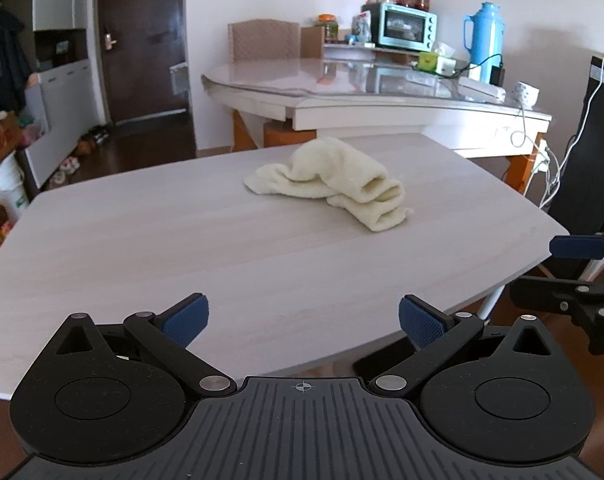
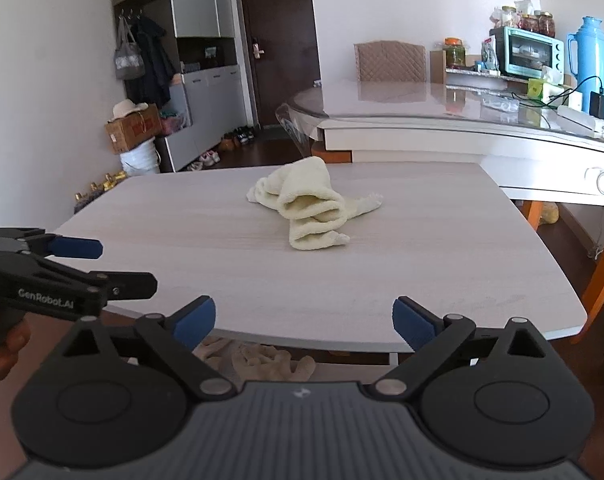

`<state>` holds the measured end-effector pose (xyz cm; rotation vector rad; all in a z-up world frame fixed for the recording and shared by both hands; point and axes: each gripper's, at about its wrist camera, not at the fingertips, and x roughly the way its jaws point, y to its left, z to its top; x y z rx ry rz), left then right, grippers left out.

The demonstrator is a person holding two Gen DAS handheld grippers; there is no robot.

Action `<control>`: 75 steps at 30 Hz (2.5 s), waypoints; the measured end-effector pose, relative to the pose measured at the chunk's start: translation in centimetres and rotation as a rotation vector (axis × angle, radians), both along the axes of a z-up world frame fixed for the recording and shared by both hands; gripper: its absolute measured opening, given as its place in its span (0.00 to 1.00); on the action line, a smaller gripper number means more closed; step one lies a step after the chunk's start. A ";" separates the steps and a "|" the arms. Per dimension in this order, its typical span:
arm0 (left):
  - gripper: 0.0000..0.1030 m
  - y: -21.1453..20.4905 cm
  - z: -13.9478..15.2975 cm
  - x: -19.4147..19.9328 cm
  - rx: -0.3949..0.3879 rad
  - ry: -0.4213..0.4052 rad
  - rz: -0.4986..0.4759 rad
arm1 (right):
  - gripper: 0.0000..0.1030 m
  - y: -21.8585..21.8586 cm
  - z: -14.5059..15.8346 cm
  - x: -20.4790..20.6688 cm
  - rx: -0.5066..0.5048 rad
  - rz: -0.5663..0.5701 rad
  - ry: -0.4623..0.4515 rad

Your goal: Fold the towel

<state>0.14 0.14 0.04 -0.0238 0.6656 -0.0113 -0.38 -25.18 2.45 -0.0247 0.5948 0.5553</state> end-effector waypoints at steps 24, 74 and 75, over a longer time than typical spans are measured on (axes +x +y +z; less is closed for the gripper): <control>1.00 -1.4 1.4 -2.5 0.034 -0.005 0.058 | 0.96 -0.2 -1.1 -1.2 0.020 -0.004 0.014; 1.00 -0.4 0.7 -2.1 0.011 -0.007 0.068 | 0.96 0.6 -0.7 -0.8 -0.004 0.001 0.021; 1.00 -0.3 0.7 -1.9 0.010 -0.006 0.068 | 0.96 0.8 -0.6 -0.7 -0.005 0.001 0.021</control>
